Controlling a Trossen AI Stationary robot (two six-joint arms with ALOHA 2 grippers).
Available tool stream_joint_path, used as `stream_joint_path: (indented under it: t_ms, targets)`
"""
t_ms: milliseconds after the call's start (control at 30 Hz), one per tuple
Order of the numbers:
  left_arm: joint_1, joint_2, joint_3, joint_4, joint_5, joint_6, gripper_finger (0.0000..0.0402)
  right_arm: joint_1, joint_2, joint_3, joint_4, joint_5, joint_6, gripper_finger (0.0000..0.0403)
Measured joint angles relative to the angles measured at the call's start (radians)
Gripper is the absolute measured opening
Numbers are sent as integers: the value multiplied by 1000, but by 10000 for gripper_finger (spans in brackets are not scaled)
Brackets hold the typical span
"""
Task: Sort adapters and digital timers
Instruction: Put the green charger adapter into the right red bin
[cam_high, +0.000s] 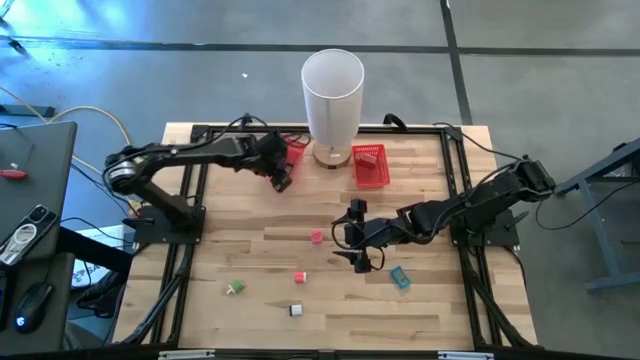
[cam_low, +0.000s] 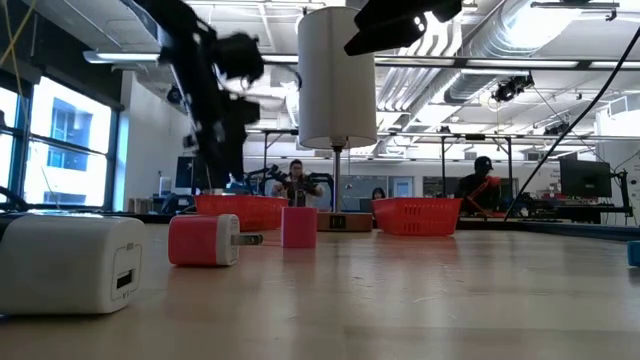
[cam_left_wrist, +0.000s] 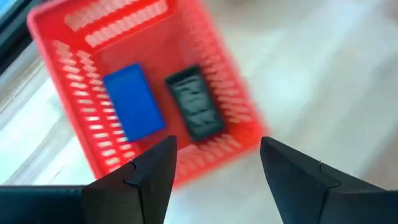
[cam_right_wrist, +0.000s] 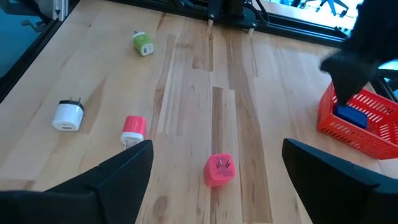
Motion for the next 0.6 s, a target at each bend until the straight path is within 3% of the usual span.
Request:
stream_joint_path:
  t_ms: [333, 600]
  targets:
    - [-273, -223, 0, -164, 2, -59, 225, -27, 0, 0, -7, -3, 0, 344]
    - [-486, -253, 0, -409, -2, -269, 225, -30, 5, 0, -5, -3, 0, 344]
